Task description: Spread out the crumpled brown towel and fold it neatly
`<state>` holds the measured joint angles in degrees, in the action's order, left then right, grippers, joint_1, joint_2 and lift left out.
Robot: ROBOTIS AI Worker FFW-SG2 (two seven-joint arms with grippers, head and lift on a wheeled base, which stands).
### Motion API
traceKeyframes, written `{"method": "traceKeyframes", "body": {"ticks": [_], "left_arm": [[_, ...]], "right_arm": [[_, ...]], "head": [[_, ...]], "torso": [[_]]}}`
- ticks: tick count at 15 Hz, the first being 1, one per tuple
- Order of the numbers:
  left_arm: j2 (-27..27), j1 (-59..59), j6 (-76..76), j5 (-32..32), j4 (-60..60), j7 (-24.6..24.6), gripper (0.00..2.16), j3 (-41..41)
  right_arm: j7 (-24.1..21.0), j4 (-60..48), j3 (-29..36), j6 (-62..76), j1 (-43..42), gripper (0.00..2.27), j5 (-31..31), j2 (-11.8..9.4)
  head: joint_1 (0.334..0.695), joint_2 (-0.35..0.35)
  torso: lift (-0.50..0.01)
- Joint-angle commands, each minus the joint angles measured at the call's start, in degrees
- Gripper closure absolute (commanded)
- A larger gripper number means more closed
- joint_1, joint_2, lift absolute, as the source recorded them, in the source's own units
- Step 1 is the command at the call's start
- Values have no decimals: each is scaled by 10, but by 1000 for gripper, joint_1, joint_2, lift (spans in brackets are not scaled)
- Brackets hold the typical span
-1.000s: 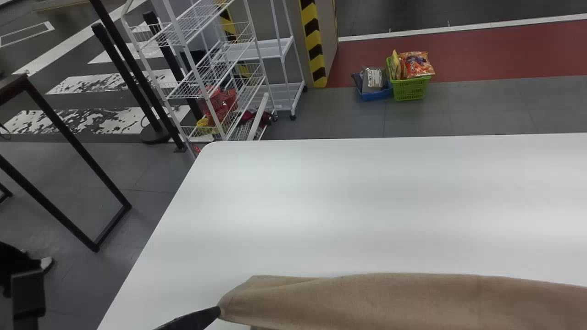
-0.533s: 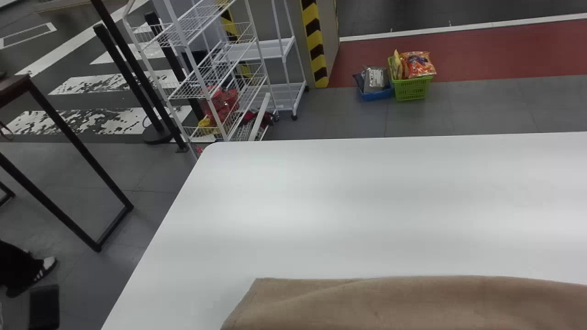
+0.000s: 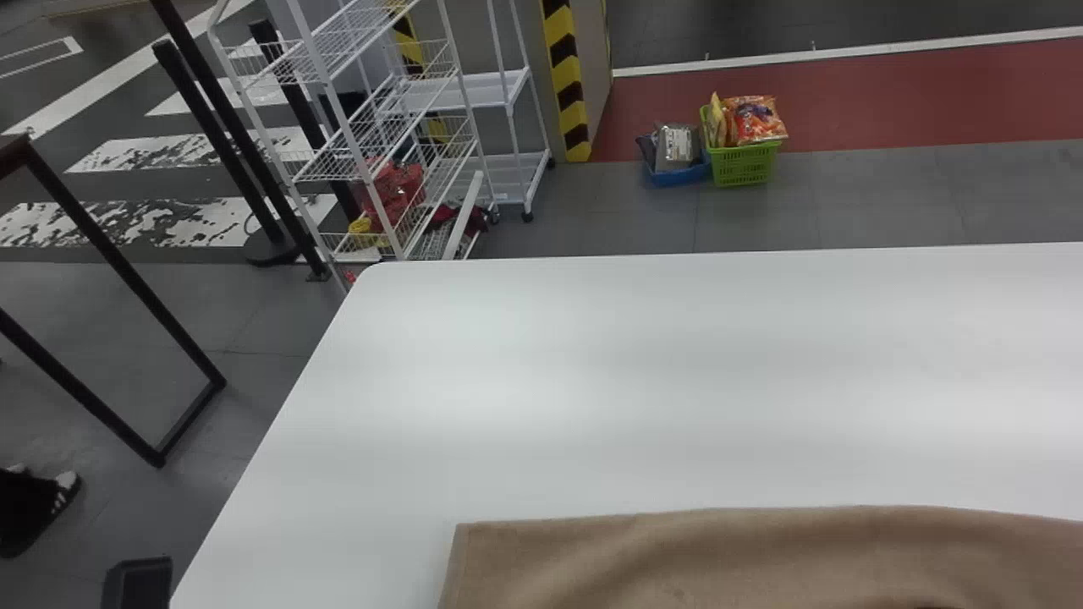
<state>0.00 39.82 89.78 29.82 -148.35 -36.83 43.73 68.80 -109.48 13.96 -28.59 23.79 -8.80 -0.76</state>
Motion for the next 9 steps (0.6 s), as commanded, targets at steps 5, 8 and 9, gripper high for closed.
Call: {"method": "traceKeyframes", "body": {"ticks": [5, 8, 9], "left_arm": [[-1, 3, 2, -84, 4, 39, 2, -32], [-1, 2, 2, -88, -3, 42, 19, -27], [-1, 3, 2, -81, -7, 39, 56, -24]], "right_arm": [[-13, -3, 10, 0, 1, 1771, 13, -1], [-11, -6, 11, -2, 2, 1767, 17, -1], [-11, -15, 10, -9, 5, 1771, 18, -1]], "head": [[695, 307], [695, 335], [695, 341]], "torso": [[-126], [-126], [-126]]}}
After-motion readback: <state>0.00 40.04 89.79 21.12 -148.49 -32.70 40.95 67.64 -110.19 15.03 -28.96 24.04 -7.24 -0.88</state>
